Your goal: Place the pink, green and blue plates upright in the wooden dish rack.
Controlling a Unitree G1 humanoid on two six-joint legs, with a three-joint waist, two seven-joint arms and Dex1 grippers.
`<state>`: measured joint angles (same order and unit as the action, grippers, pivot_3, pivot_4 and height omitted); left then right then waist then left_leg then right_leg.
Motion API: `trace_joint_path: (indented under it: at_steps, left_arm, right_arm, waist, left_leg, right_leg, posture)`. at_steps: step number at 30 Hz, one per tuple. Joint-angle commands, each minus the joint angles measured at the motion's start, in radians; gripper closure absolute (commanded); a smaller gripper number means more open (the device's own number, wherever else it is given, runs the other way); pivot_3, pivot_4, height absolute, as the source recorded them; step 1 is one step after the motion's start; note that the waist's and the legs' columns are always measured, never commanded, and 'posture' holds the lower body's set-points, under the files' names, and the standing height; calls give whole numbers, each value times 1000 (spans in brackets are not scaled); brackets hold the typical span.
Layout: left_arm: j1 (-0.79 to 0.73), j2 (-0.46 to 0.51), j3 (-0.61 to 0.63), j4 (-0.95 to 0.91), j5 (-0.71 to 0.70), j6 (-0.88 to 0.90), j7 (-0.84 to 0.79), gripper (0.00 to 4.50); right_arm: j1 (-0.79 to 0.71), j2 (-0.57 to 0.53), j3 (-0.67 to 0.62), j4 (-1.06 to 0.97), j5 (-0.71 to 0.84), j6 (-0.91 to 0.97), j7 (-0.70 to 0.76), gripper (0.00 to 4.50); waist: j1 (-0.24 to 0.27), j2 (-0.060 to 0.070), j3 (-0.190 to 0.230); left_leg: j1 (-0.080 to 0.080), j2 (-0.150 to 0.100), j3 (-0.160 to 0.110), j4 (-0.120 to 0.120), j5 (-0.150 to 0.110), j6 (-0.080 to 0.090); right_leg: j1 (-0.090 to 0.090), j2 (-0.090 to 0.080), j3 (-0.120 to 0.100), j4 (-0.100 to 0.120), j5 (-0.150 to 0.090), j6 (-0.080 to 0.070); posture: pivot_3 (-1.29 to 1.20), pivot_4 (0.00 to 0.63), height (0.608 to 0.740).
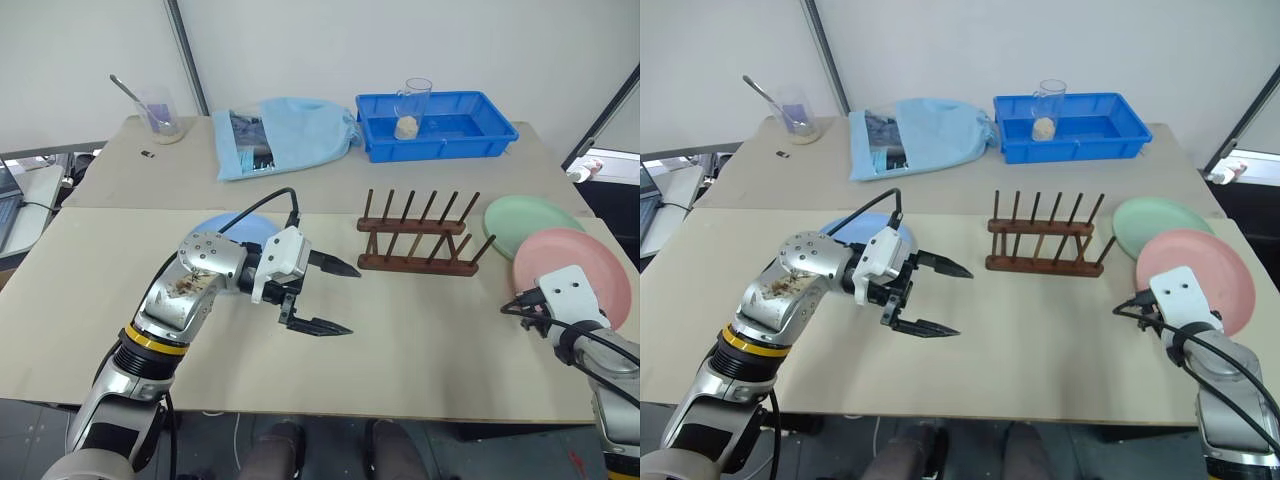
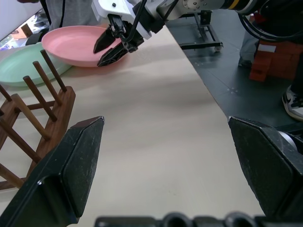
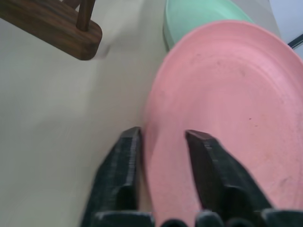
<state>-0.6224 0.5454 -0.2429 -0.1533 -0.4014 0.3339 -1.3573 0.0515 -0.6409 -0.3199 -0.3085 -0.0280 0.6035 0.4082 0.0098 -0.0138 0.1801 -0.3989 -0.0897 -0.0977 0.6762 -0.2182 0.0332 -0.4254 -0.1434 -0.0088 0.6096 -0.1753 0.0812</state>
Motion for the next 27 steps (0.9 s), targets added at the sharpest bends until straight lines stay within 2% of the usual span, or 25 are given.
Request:
trace_joint_path:
  at_steps: [1, 7, 13, 15, 18, 21, 24, 27]
  left_arm:
    - [-17, -2, 13, -39, -21, 0, 8, 0]
    - [-19, -9, 26, -19, -22, 4, 33, 0]
    - [-18, -9, 79, 0, -50, 48, 90, 0]
    - [-23, -10, 102, 6, -67, 69, 112, 0]
    - [-37, -13, 134, 16, -88, 95, 138, 0]
    - [-50, -22, 156, 26, -102, 83, 151, 0]
    - [-57, -20, 166, 18, -114, 85, 152, 0]
    - [-48, -13, 168, -7, -123, 92, 158, 0]
  right_arm:
    - [4, 3, -18, -40, 6, 9, -14, 4331]
    - [33, -2, -53, -137, 14, 32, -15, 4425]
    - [-3, -73, -167, -317, 28, 87, 12, 4425]
    - [-51, -116, -214, -362, 75, 119, 54, 4425]
    - [-180, -153, -255, -370, 243, 182, 152, 4425]
    - [-346, -117, -297, -342, 486, 303, 206, 4425]
    - [-506, -77, -351, -263, 687, 400, 200, 4425]
    - [-597, -78, -373, -166, 822, 470, 198, 4425]
  waist:
    - [0, 0, 0]
    - [-1, 0, 0]
    - [-1, 1, 1]
    - [-2, 1, 1]
    - [-5, 1, 1]
    - [-7, 0, 1]
    - [-5, -1, 2]
    - [-3, 0, 2]
  left_leg:
    - [0, 0, 0, 0, 0, 0]
    - [0, 0, 0, 0, 0, 0]
    - [0, 0, 0, 0, 0, 0]
    - [0, 0, 0, 0, 0, 0]
    - [0, 1, 0, 0, 0, 0]
    - [0, 2, -1, 0, 0, 0]
    - [0, 1, -2, 0, 0, 0]
    - [-2, 0, -2, 0, 0, 1]
  right_leg:
    - [0, 0, 0, 0, 0, 0]
    - [0, 0, 0, 0, 0, 0]
    - [-1, 0, 0, 0, 0, 0]
    - [0, 0, 0, 0, 0, 0]
    - [0, 1, -1, 0, 0, 0]
    - [1, 1, -2, 0, 0, 0]
    - [0, 1, -2, -1, 0, 0]
    - [-1, 1, -1, -3, 0, 0]
  posture:
    - [0, 150, 740]
    - [0, 150, 740]
    - [0, 150, 740]
    - [0, 150, 740]
    - [0, 150, 740]
    - [0, 150, 740]
    - [0, 150, 740]
    - [0, 150, 740]
